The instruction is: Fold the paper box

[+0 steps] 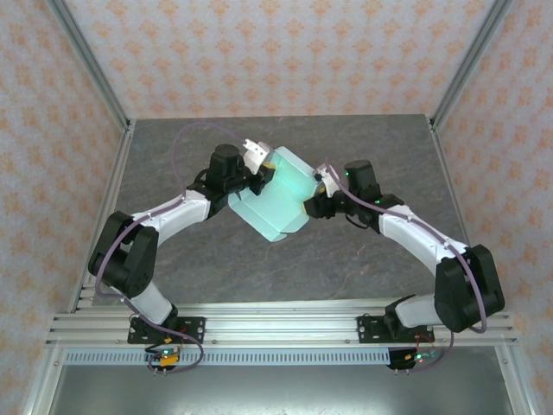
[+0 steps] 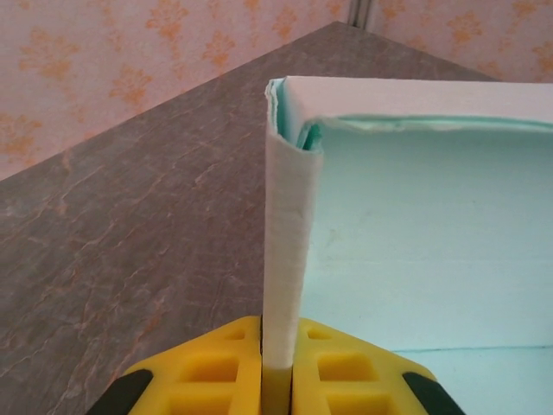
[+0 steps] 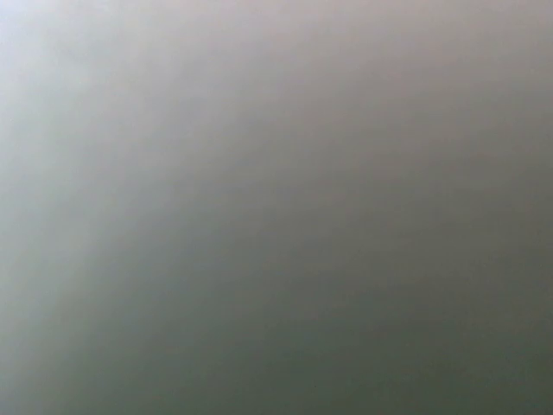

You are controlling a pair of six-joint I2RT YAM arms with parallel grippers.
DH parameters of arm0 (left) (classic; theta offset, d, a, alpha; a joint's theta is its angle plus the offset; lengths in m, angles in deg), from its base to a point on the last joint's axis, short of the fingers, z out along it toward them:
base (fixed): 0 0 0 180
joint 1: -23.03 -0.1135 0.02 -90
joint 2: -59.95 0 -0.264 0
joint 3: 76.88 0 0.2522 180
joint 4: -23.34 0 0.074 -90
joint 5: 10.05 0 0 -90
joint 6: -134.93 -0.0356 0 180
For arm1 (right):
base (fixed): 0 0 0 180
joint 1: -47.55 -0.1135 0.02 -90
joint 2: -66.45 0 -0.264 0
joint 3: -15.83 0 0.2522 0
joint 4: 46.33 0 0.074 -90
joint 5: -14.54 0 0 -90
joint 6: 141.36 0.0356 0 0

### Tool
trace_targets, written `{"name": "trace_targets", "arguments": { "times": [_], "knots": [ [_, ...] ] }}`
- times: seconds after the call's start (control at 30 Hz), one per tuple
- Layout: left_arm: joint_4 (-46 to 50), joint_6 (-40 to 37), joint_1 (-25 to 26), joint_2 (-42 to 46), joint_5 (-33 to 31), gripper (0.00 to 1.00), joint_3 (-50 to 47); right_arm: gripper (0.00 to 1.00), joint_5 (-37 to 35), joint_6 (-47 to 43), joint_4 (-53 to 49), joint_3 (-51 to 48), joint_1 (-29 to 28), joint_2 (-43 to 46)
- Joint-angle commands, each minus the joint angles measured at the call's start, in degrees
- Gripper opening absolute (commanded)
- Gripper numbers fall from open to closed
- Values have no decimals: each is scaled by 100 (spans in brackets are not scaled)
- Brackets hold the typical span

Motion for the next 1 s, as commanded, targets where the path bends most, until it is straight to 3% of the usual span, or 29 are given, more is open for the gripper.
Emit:
{"name": "trace_targets", "arguments": {
  "times": [0.0,0.13,0.37,0.43,0.6,0.97],
  "knots": [
    [-439,165,161,45,-254,11,-17,35,-357,340,469,68,-289,156],
    [-452,329,225,20,-615,0,-29,35,-526,447,404,129,-412,201],
    [-880,518,694,58,-2123,0,-289,35,-1252,984,812,141,-1023,21],
    [-1028,579,740,40,-2278,0,-372,34,-1309,1042,970,114,-1086,-16],
    [-1141,416,719,-126,-1240,7,-388,34,-1298,911,989,128,-1087,-16],
    [-1386,448,659,-98,-1175,13,-264,34,-1314,689,758,100,-1087,35]
  ]
}}
